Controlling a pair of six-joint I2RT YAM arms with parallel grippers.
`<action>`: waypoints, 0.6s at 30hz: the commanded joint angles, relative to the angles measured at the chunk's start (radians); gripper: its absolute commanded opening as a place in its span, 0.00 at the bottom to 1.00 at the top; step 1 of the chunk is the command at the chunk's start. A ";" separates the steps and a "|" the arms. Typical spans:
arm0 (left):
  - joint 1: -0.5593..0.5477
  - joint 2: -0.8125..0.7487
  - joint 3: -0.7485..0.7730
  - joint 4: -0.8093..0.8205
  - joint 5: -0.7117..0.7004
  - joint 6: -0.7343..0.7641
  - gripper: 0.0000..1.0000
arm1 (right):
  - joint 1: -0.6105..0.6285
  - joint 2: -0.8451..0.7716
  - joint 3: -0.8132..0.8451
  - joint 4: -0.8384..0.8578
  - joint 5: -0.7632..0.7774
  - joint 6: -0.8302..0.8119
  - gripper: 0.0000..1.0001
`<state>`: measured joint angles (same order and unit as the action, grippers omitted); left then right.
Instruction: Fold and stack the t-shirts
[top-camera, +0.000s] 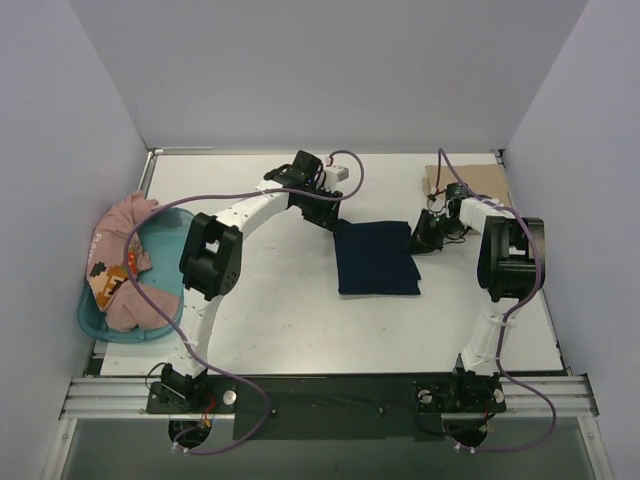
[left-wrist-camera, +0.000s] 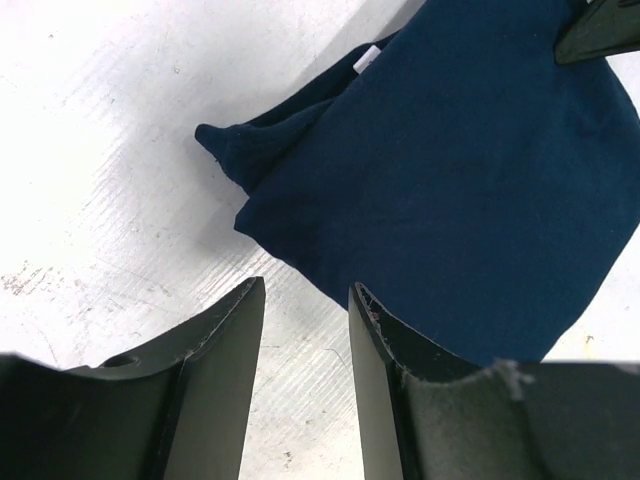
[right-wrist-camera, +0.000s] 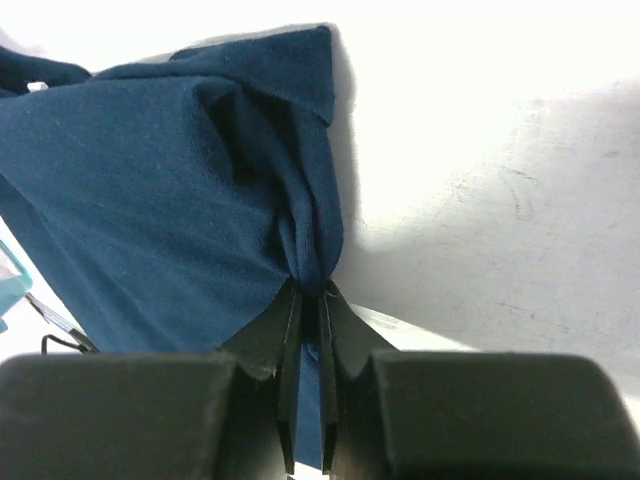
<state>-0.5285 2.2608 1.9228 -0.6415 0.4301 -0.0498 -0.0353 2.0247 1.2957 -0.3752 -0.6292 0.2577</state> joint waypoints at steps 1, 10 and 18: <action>0.016 -0.089 0.013 -0.004 -0.004 0.018 0.49 | -0.003 -0.009 0.053 -0.033 -0.060 0.008 0.00; 0.090 -0.119 0.010 0.002 -0.076 0.082 0.49 | 0.005 -0.035 0.318 -0.185 0.247 -0.074 0.00; 0.111 -0.122 0.007 0.002 -0.097 0.110 0.49 | -0.002 0.104 0.643 -0.301 0.473 -0.117 0.00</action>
<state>-0.4160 2.1876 1.9217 -0.6464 0.3439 0.0311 -0.0322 2.0438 1.7653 -0.5674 -0.3073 0.1818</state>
